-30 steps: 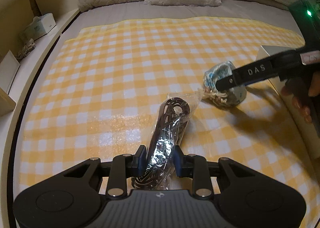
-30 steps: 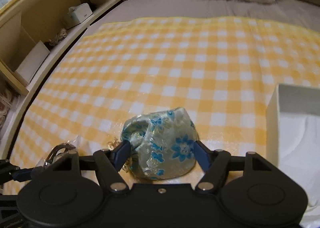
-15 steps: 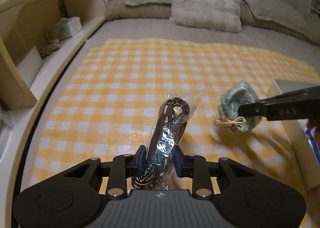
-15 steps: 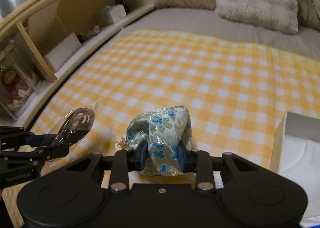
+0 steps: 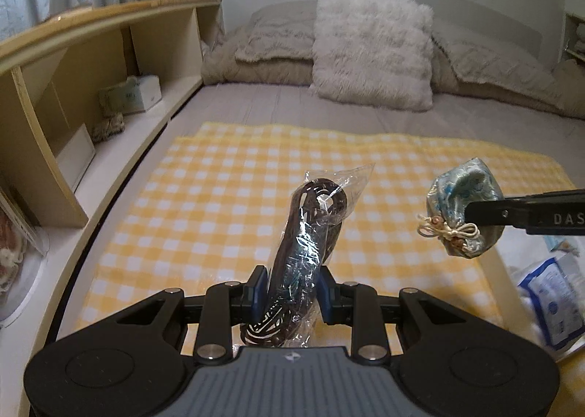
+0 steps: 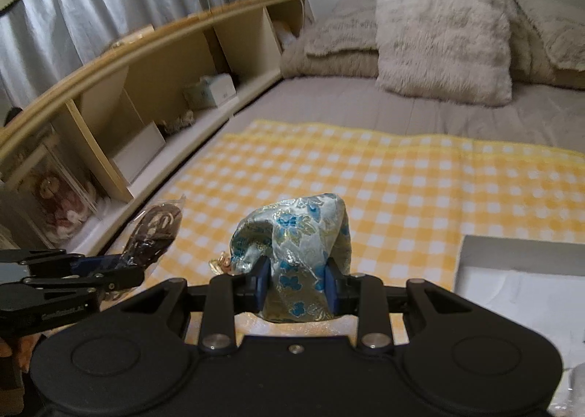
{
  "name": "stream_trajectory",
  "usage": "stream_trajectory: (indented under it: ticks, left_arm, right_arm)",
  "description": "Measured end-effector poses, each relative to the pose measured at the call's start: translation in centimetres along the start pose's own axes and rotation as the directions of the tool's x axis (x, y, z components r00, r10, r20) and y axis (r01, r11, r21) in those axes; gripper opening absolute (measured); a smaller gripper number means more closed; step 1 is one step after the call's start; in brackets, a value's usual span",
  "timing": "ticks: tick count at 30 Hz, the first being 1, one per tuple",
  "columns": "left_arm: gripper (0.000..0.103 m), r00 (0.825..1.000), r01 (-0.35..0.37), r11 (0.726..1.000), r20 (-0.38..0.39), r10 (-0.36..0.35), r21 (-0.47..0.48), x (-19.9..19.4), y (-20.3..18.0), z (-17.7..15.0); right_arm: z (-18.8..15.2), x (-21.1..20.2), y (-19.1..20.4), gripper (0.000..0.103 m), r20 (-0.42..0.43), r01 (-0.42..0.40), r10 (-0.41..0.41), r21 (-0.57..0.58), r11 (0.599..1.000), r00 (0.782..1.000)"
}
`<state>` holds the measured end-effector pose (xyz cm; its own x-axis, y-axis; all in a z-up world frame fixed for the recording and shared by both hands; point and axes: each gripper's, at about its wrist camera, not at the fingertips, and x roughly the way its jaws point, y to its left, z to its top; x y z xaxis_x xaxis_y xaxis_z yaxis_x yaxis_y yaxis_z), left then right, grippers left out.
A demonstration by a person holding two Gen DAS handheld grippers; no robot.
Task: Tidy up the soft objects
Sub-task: 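Carry the cord bag and floral pouch over the white box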
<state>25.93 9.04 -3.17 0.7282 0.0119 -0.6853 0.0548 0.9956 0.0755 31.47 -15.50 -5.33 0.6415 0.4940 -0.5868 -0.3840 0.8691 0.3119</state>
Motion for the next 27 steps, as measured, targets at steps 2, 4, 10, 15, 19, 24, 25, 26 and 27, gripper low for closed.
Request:
stream_trajectory:
  ticks: [2,4,10,15,19,24,25,26,27]
  left_arm:
    - [0.031,1.0,0.006,1.0,0.019,-0.006,0.0,-0.7,-0.6,0.3]
    - [0.031,0.999,0.022,1.0,0.034,-0.022,-0.002,-1.3,-1.1,0.6]
    - [0.031,0.995,0.053,0.998,0.089,-0.054,0.012,-2.9,-3.4,1.6]
    - [0.031,0.988,0.091,0.996,0.12,-0.093,0.02,-3.3,-5.4,2.3]
    - [0.031,0.982,0.129,0.991,0.138,-0.132,0.028,-3.4,-7.3,2.9]
    - [0.031,0.971,0.181,0.982,0.147,-0.187,0.057,-3.1,-10.2,3.6]
    - [0.031,0.969,0.189,0.98,0.148,-0.197,0.069,-3.0,-10.9,3.7]
    - [0.031,0.967,0.196,0.977,0.15,-0.207,0.08,-2.8,-11.5,3.8]
    - [0.031,0.964,0.206,0.974,0.151,-0.218,0.093,-2.7,-12.2,3.9]
  right_arm:
    - [0.0,-1.4,-0.2,0.032,0.023,0.005,-0.005,-0.006,1.0,1.0]
    - [0.0,-2.7,-0.6,0.032,0.041,0.01,-0.01,0.0,1.0,0.999]
    - [-0.1,-6.7,-2.2,0.032,0.095,0.031,-0.033,0.014,0.999,0.995]
    - [-0.3,-9.9,-4.1,0.032,0.138,0.066,-0.069,0.027,0.997,0.988]
    - [-0.5,-12.3,-6.1,0.032,0.172,0.091,-0.101,0.065,0.994,0.98]
    - [-1.0,-15.1,-9.0,0.032,0.203,0.134,-0.157,0.121,0.984,0.967]
    - [-1.2,-15.6,-9.6,0.032,0.206,0.143,-0.168,0.129,0.981,0.964]
    - [-1.4,-16.0,-10.2,0.032,0.21,0.156,-0.183,0.139,0.978,0.961]
    - [-1.5,-16.4,-10.7,0.032,0.212,0.165,-0.195,0.149,0.975,0.958]
